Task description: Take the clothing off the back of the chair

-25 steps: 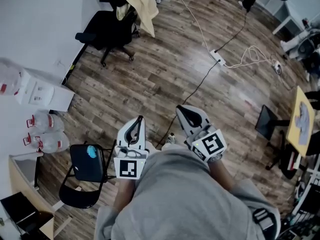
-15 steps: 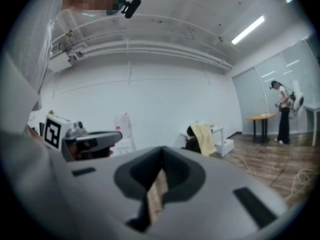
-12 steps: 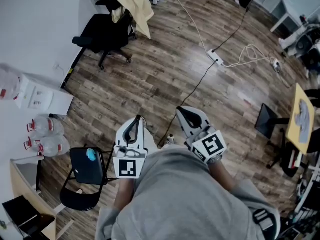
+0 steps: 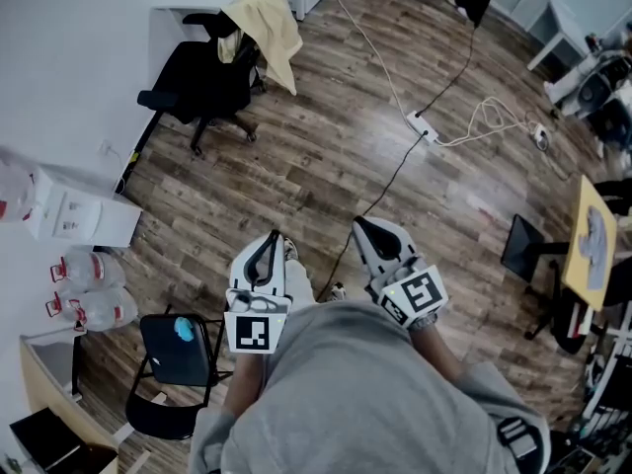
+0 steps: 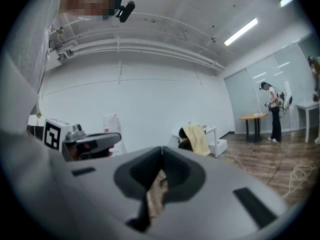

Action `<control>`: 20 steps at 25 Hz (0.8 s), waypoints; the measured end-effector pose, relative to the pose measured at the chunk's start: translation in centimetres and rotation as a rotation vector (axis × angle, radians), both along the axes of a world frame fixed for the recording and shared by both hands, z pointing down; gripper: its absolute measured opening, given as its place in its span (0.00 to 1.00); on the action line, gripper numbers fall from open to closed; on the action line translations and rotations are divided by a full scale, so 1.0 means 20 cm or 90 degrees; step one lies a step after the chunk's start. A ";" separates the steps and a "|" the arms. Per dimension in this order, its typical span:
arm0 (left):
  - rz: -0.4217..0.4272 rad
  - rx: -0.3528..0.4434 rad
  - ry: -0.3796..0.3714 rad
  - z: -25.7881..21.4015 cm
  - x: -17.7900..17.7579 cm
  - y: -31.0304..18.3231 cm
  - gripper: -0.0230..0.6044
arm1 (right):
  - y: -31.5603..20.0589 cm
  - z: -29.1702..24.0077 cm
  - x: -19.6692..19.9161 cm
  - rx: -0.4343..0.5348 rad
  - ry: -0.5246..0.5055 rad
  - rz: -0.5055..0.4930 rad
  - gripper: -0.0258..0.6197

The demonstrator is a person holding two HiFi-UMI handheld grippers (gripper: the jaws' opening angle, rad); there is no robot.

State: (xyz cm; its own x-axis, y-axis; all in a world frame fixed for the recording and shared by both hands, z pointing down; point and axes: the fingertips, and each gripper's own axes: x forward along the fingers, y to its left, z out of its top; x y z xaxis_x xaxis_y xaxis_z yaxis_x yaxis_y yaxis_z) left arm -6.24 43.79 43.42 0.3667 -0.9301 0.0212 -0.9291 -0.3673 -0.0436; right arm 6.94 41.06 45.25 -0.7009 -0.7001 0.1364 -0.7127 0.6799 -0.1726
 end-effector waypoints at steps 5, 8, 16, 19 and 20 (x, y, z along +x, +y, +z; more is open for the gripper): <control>0.011 0.004 0.007 -0.02 -0.10 -0.21 0.09 | -0.18 -0.02 -0.12 0.008 0.003 -0.001 0.09; 0.021 0.009 0.005 -0.03 -0.16 -0.33 0.09 | -0.28 -0.02 -0.18 0.005 0.005 0.003 0.09; 0.034 0.018 0.011 -0.04 -0.38 -0.57 0.09 | -0.52 -0.02 -0.38 -0.002 0.007 0.021 0.09; 0.035 0.020 0.013 -0.04 -0.47 -0.65 0.09 | -0.60 -0.02 -0.47 0.000 0.009 0.023 0.09; 0.037 0.023 0.013 -0.04 -0.50 -0.68 0.09 | -0.62 -0.02 -0.50 0.001 0.009 0.024 0.09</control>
State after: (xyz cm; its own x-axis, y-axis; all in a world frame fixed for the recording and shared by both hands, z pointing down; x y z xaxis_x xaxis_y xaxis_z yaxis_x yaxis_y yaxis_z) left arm -16.27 30.11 42.55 0.4201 -0.9073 -0.0197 -0.9071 -0.4192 -0.0386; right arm -3.06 28.59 44.87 -0.6723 -0.7259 0.1452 -0.7400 0.6532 -0.1605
